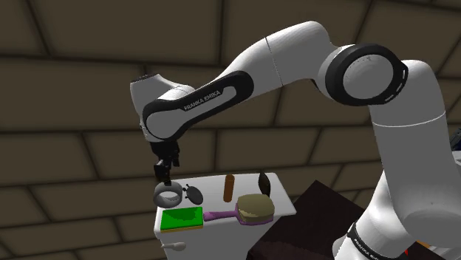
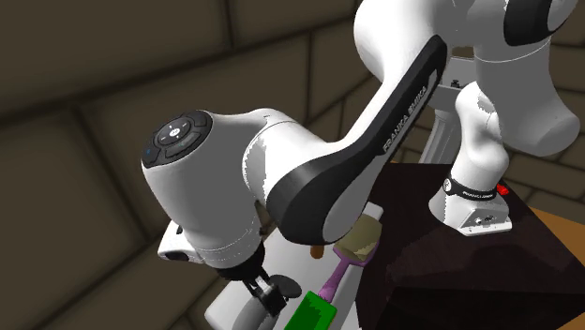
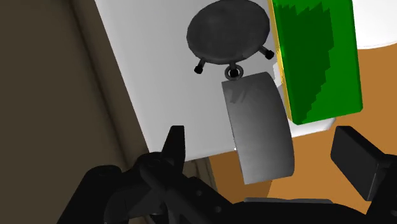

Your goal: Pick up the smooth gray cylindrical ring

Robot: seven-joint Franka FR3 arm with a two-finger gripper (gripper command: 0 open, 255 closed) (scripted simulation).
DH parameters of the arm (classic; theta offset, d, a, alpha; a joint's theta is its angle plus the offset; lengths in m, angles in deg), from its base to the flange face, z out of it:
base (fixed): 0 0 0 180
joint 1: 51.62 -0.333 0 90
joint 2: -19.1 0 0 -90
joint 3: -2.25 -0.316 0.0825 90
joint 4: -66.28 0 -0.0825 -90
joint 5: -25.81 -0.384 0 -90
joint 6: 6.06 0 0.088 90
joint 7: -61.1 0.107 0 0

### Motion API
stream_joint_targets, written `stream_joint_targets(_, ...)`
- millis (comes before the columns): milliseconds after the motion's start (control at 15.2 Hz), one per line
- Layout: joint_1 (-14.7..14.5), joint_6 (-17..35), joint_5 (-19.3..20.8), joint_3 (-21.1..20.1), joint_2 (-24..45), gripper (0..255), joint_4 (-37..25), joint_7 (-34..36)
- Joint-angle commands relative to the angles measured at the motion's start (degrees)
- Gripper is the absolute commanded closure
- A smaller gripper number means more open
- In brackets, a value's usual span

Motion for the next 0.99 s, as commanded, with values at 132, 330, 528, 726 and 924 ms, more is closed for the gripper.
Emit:
stream_joint_targets(132,-2.2,0.0,1.7,-0.2,6.3,0,-5.7,-1.4)
stream_joint_targets(330,-2.3,1.6,2.1,0.1,7.5,0,-5.3,-1.2)
stream_joint_targets(528,-2.5,3.1,2.4,0.3,8.7,0,-5.0,-1.0)
stream_joint_targets(726,-2.5,3.4,2.5,0.4,9.1,255,-5.0,-1.0)
stream_joint_targets(924,-2.5,3.4,2.5,0.4,9.1,255,-5.0,-1.0)
